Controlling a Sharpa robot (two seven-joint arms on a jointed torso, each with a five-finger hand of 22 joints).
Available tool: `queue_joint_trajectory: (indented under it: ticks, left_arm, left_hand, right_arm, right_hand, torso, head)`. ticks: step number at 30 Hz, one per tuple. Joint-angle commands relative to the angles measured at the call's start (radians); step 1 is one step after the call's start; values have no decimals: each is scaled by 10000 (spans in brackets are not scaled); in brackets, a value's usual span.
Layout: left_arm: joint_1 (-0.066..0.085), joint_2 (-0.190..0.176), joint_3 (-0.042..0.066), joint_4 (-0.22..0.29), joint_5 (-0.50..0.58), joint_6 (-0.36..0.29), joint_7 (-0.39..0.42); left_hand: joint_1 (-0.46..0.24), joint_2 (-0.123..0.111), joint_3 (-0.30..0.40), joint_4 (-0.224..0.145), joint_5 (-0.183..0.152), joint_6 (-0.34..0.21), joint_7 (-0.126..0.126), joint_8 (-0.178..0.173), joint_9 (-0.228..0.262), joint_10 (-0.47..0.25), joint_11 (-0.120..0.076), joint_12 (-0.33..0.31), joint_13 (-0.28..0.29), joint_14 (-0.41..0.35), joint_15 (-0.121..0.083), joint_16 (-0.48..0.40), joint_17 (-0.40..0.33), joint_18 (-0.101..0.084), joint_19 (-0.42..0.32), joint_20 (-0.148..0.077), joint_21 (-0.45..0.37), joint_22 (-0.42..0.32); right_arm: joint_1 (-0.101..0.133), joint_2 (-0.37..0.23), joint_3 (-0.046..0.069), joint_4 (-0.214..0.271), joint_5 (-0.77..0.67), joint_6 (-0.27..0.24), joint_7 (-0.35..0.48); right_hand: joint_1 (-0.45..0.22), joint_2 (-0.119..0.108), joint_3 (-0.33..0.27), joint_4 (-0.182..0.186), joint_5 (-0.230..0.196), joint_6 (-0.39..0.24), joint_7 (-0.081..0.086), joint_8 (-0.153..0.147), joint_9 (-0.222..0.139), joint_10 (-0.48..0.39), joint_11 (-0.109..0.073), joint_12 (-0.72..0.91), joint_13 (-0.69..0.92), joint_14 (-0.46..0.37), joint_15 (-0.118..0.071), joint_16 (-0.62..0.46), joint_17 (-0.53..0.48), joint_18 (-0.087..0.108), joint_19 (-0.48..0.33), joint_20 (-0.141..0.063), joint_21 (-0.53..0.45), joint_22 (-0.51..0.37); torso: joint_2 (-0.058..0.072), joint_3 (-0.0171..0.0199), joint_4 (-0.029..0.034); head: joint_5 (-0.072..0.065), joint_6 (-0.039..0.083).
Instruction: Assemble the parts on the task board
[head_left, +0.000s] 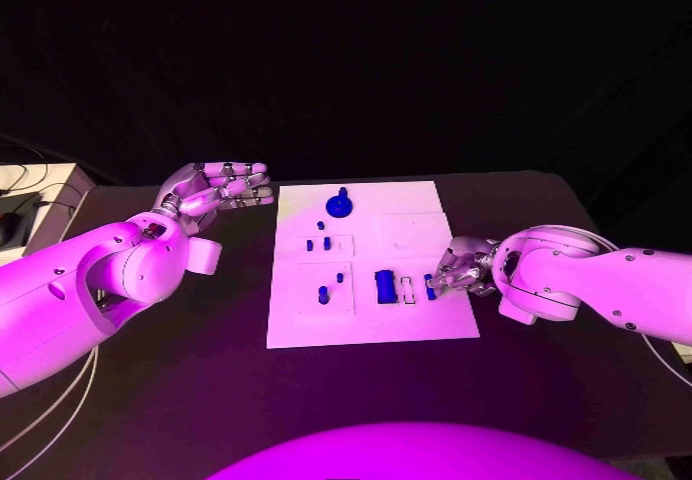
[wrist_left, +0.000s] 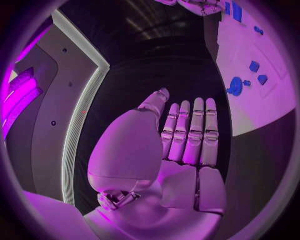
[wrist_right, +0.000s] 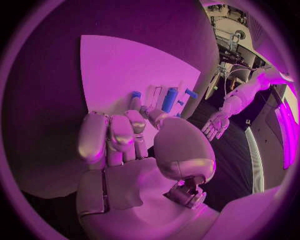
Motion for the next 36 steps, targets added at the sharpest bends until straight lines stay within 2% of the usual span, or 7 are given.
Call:
queue_joint_trajectory:
  ticks: [1, 7, 11, 13, 17, 26, 36]
  left_arm:
    - [-3, 1, 7, 30, 54, 132, 41]
    - [-3, -16, 7, 35, 54, 135, 31]
    - [-3, -22, 7, 39, 54, 149, 18]
    - [-3, -23, 7, 38, 54, 157, 16]
    - [-3, -34, 7, 35, 55, 162, 14]
    - [-3, -61, 7, 41, 63, 173, 9]
    - [-2, -67, 6, 59, 67, 204, 0]
  left_hand:
    - [91, 22, 6, 40, 37, -9, 40, 4, -2, -51, 37, 11, -9, -21, -24, -35, 12, -83, -67, -12, -24, -9]
    - [91, 22, 6, 40, 37, -9, 40, 4, -2, -51, 37, 11, -9, -21, -24, -35, 12, -83, -67, -12, -24, -9]
    - [90, 17, -2, 64, 40, -21, 34, 5, -2, -62, 40, 10, -9, -27, -19, -36, 12, -80, -66, -11, -24, -9]
    - [81, 13, -10, 71, 40, -22, 40, 5, -2, -61, 42, 10, -9, -27, -20, -37, 12, -80, -65, -9, -23, -9]
    - [81, 13, -10, 71, 40, -22, 40, 5, -2, -61, 42, 10, -9, -27, -20, -37, 12, -80, -65, -9, -23, -9]
    - [68, 15, -33, 88, 37, -16, 31, 6, -1, -55, 38, 12, -8, -24, -20, -36, 13, -80, -66, -8, -25, -10]
    - [62, 15, -50, 98, 38, -15, 28, 6, -2, -53, 37, 11, -8, -25, -20, -36, 14, -79, -66, -8, -25, -10]
  right_arm:
    - [10, 5, 0, 104, -98, 12, 109]
    - [17, 11, 1, 172, -592, -117, -50]
    - [18, 20, 1, 239, -1277, -458, -311]
    - [18, 15, 1, 283, -1628, -571, -485]
    - [18, -52, 1, 405, -1977, -706, -853]
    - [17, -132, 1, 449, -2101, -576, -1583]
    - [-67, 146, -2, 58, -2171, -436, -1801]
  right_hand:
    - [90, -22, 1099, -1199, 46, -7, 17, 4, -3, 16, -10, -47, -1, 33, 11, -56, 14, -92, 436, -10, 7, 1533]
    - [26, -184, 681, -1184, -75, -11, -34, -27, -34, 51, -19, -36, -4, 35, 21, -62, 9, -91, 437, -5, -5, 1528]
    - [76, -436, -2285, -479, -260, 216, -56, -436, -635, -33, 0, -99, -19, 37, 38, -51, 34, -95, 440, -2, -50, 1519]
    - [153, -535, -3152, -129, -975, 295, 17, -645, -937, -65, 53, -136, -45, 41, 66, -50, 39, -89, 446, 27, -55, 1520]
    - [214, -824, -4273, 796, -1107, 511, 4, -696, -1118, -19, 61, -67, -49, 48, 77, -28, 66, -76, 470, 49, -29, 1532]
    - [370, -1580, -4476, 2739, -1204, 439, 27, -638, -1029, -47, 83, -117, -102, 42, 83, -30, 78, -77, 475, 52, -50, 1533]
    - [435, -1048, -4704, 2082, -298, 445, 84, -858, -1289, -79, 116, -145, -112, 44, 107, -27, 103, -67, 470, 77, -51, 1533]
  torso:
    - [4, 6, 10]
    - [6, 5, -6]
    - [8, 5, 1]
    - [5, 6, 10]
    - [2, 4, 12]
    - [0, -2, -10]
    - [-2, -3, 12]
  head:
    - [-10, -8]
    - [-2, -1]
    - [10, -11]
    - [2, -20]
    - [17, -31]
    - [2, -38]
    - [-11, -44]
